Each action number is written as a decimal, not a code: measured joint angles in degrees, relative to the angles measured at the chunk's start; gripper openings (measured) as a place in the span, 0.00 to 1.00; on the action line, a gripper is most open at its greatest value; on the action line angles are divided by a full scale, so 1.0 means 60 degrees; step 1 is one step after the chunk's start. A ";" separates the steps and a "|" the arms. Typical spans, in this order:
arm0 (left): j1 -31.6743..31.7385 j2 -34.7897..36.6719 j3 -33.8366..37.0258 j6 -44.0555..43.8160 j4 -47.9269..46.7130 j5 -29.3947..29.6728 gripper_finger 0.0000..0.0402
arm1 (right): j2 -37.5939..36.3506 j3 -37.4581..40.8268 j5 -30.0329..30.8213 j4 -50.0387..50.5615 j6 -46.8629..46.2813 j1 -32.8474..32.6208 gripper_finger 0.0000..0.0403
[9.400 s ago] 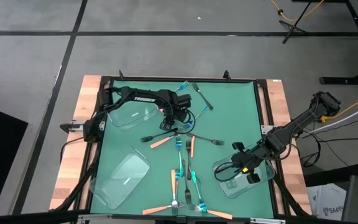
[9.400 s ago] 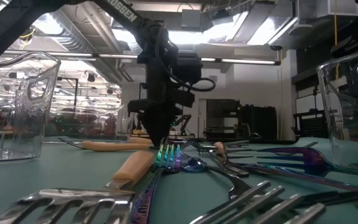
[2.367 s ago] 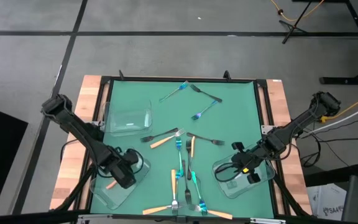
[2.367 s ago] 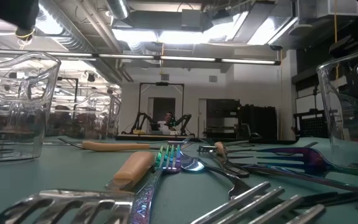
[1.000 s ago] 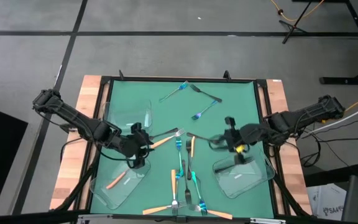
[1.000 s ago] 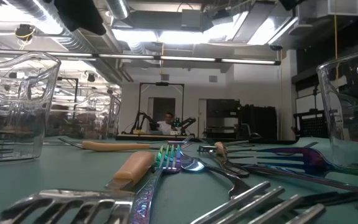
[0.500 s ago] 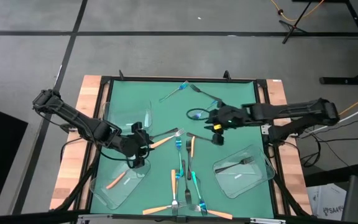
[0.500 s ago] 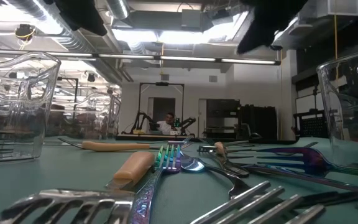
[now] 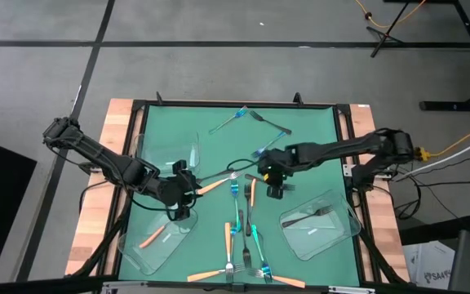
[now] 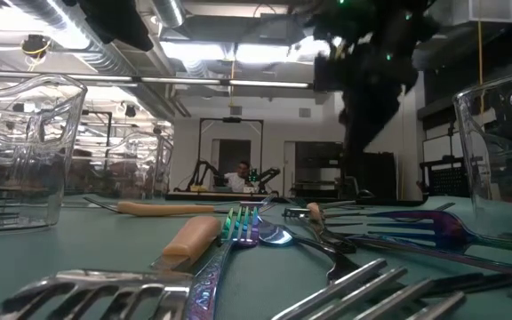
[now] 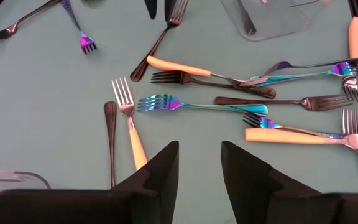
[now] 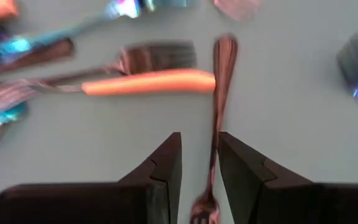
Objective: Sort silverware by color (type)
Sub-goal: Put the black fork into the bottom right transparent bin
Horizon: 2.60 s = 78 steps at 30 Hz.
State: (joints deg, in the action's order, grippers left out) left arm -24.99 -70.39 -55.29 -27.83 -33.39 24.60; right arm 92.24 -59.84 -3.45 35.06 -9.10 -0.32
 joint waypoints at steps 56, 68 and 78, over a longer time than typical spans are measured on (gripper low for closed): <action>0.0000 0.0000 0.0000 -0.0001 0.0000 -0.0001 0.28 | 0.1976 0.0009 0.0508 0.0065 0.0106 -0.0007 0.02; 0.0000 0.0000 0.0000 -0.0022 0.0000 0.0000 0.28 | 0.1806 0.0009 0.0842 0.0194 0.0104 -0.0018 0.01; -0.0004 0.0000 0.0000 -0.0030 0.0010 0.0000 0.28 | 0.0896 0.0031 0.1674 0.0777 0.0115 0.0011 0.01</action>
State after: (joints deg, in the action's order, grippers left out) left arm -25.02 -70.39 -55.29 -28.01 -33.33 24.60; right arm 97.61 -59.66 6.59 39.72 -8.41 -0.25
